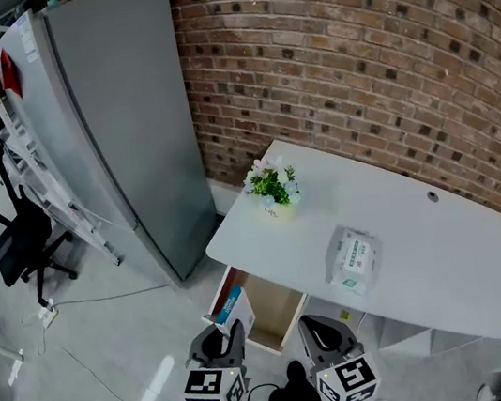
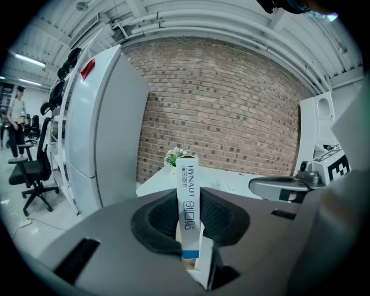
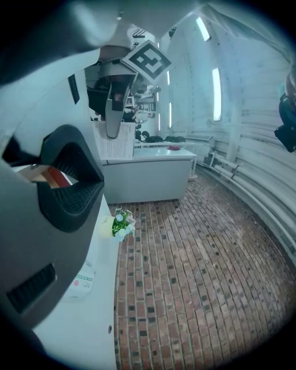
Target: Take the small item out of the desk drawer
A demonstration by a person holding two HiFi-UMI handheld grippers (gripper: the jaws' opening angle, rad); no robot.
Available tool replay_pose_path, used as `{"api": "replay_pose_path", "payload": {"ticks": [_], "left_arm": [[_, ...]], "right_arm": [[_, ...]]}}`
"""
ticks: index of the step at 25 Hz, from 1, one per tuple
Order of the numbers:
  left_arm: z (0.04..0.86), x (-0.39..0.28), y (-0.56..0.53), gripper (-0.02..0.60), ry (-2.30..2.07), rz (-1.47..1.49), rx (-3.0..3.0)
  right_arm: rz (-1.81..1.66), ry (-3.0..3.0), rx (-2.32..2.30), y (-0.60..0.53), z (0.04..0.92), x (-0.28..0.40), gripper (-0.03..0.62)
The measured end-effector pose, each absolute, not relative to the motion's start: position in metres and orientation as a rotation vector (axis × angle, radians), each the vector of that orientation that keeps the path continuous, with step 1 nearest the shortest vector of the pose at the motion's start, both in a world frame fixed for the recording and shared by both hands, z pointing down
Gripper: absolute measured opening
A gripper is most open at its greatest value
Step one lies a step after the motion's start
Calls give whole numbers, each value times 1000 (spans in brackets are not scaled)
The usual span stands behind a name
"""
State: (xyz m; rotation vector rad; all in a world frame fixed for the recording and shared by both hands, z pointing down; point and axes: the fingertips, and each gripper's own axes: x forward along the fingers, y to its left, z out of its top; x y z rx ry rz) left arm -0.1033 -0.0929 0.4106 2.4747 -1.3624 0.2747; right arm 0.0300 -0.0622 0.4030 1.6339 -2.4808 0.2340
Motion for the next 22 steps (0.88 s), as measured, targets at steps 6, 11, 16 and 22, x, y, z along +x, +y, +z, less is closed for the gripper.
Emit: {"api": "replay_pose_path", "payload": {"ticks": [6, 11, 16, 22], "left_arm": [[414, -106, -87, 86, -1364, 279, 2466], [416, -107, -87, 86, -1364, 278, 2463], [417, -108, -87, 86, -1366, 281, 2461], [421, -106, -88, 86, -1357, 293, 2451]], "right_arm": [[219, -2467, 1623, -63, 401, 30, 26], [215, -2467, 1627, -64, 402, 30, 26], [218, -2464, 1634, -64, 402, 30, 26], [224, -2457, 1633, -65, 404, 32, 26]]}}
